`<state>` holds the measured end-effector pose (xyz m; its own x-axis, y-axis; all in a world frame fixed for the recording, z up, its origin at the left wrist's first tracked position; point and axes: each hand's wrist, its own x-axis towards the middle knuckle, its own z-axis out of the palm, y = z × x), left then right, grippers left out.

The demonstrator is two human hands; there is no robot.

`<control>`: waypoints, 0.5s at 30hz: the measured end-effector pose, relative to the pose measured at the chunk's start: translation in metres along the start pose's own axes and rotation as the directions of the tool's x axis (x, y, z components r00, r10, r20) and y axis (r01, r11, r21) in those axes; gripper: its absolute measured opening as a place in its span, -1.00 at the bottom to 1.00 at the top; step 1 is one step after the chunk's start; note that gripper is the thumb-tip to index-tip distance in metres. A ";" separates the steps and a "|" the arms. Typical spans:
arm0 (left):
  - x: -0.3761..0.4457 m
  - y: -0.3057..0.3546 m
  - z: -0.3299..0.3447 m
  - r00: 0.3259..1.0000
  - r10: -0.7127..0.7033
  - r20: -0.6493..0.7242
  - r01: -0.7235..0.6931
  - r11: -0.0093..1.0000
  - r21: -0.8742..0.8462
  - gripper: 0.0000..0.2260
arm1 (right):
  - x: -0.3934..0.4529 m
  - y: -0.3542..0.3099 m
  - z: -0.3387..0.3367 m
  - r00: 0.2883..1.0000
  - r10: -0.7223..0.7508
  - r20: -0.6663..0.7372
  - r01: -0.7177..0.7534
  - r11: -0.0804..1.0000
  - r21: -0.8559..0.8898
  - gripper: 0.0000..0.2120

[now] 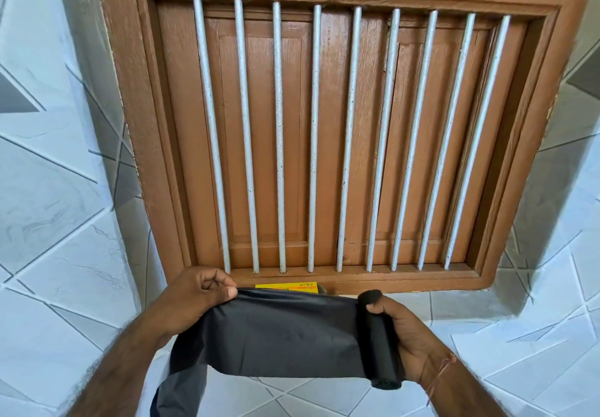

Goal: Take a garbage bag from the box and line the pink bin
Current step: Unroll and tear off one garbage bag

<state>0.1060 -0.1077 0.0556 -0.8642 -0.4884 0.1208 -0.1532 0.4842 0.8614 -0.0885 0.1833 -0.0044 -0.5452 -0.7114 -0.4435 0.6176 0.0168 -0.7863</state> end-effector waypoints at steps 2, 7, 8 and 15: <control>0.001 -0.001 -0.003 1.000 -0.015 0.015 0.015 1.000 0.022 -0.91 | -0.001 -0.001 -0.001 1.000 -0.010 0.012 0.010 1.000 -0.017 -0.39; 0.001 -0.008 -0.011 0.997 -0.052 0.051 0.050 0.998 0.043 -0.94 | -0.002 -0.007 -0.007 0.989 -0.127 0.081 0.132 0.990 -0.055 -0.44; 0.001 -0.011 -0.012 0.998 -0.054 0.042 0.052 0.998 0.046 -0.93 | -0.002 -0.008 -0.007 0.983 -0.153 0.102 0.157 0.987 -0.038 -0.47; 0.000 -0.028 -0.008 0.997 -0.075 -0.025 0.076 0.997 0.035 -0.94 | -0.004 -0.010 -0.009 0.977 -0.186 0.102 0.186 0.982 0.013 -0.52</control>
<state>0.1136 -0.1271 0.0352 -0.8379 -0.5415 0.0685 -0.2350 0.4711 0.8502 -0.0979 0.1926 0.0012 -0.5900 -0.7700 -0.2429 0.5129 -0.1251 -0.8493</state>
